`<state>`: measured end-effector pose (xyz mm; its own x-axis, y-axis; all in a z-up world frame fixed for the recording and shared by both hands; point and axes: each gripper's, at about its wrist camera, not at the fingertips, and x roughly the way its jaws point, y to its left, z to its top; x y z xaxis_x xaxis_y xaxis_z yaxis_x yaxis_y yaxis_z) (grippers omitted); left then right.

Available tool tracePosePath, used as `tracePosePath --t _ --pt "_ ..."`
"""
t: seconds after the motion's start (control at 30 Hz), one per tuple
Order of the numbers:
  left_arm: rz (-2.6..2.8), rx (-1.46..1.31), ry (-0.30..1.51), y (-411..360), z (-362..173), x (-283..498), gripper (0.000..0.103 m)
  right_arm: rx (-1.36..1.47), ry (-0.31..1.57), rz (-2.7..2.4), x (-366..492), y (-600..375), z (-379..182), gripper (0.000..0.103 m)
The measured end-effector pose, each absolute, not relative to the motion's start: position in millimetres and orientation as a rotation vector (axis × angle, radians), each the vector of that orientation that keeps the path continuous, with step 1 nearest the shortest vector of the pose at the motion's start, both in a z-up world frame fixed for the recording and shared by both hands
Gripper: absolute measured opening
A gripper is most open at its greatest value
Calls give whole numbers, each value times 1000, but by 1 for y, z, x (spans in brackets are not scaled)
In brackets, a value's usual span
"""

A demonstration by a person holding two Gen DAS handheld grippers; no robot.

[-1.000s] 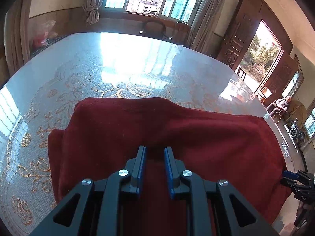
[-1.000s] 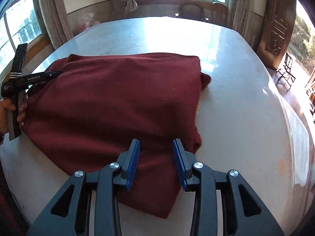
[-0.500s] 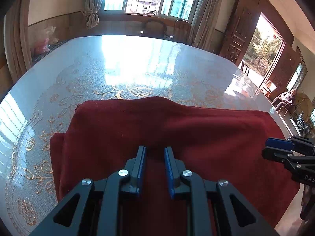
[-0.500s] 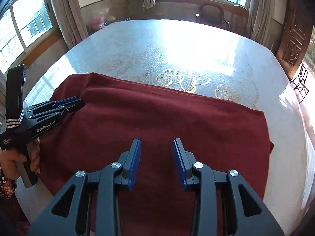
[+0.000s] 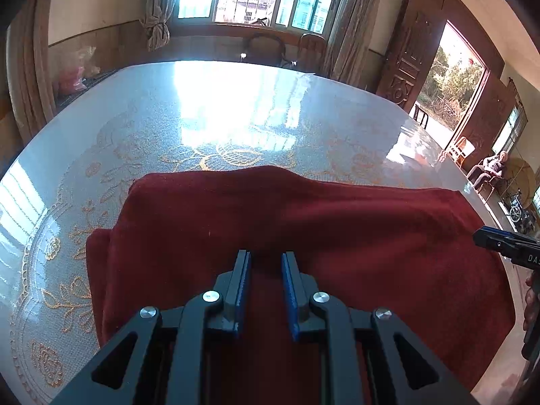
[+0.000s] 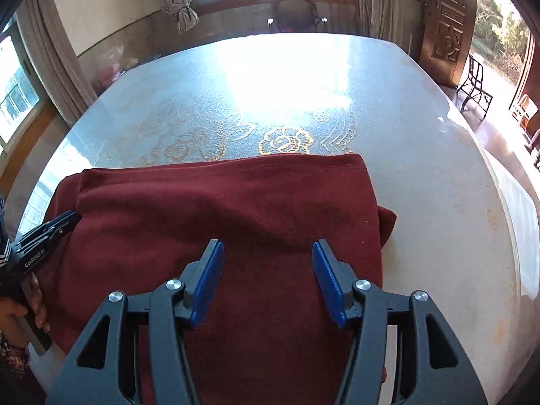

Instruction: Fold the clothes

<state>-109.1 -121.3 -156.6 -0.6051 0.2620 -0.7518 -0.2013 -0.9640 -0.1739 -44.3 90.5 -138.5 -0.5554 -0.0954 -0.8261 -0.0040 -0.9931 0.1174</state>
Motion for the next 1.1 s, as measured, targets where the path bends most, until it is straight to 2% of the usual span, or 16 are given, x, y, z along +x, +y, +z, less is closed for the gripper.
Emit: tracePosePath --t 0.13,0.27,0.37,0.47,0.57,0.63,0.73,0.8,0.9,1.03,1.1 --pt "2607 -1236 -89 -118 -155 -108 19 1410 -5 -2665 -42 55 -134 58" --pt "2597 -1231 -121 -121 -155 -107 19 1499 81 -2633 -46 41 -151 58" --pt "2590 -1227 -107 -125 -154 -108 19 1496 -15 -2640 -44 45 -154 59" --pt "2588 -1233 -51 -136 -152 -112 19 1501 -1 -2631 -41 45 -152 59" --pt "2523 -1234 -181 -166 -150 -116 15 1512 13 -2621 -38 44 -152 59" --pt "2575 -1237 -171 -186 -144 -118 15 1509 0 -2618 -38 45 -153 60" --pt "2698 -1287 -198 -224 -138 -123 19 1504 2 -2617 -37 46 -152 60" --pt "2751 -1355 -288 -249 -138 -127 19 1511 -1 -2612 -38 47 -152 60" --pt "2784 -1295 -426 -259 -125 -117 19 1521 -26 -2618 -40 47 -148 60" --pt "2705 -1165 -242 -201 -107 -102 19 1357 -124 -2589 -31 31 -124 60" --pt "2640 -1166 -153 -169 -109 -100 20 1289 -87 -2533 -30 8 -116 60"
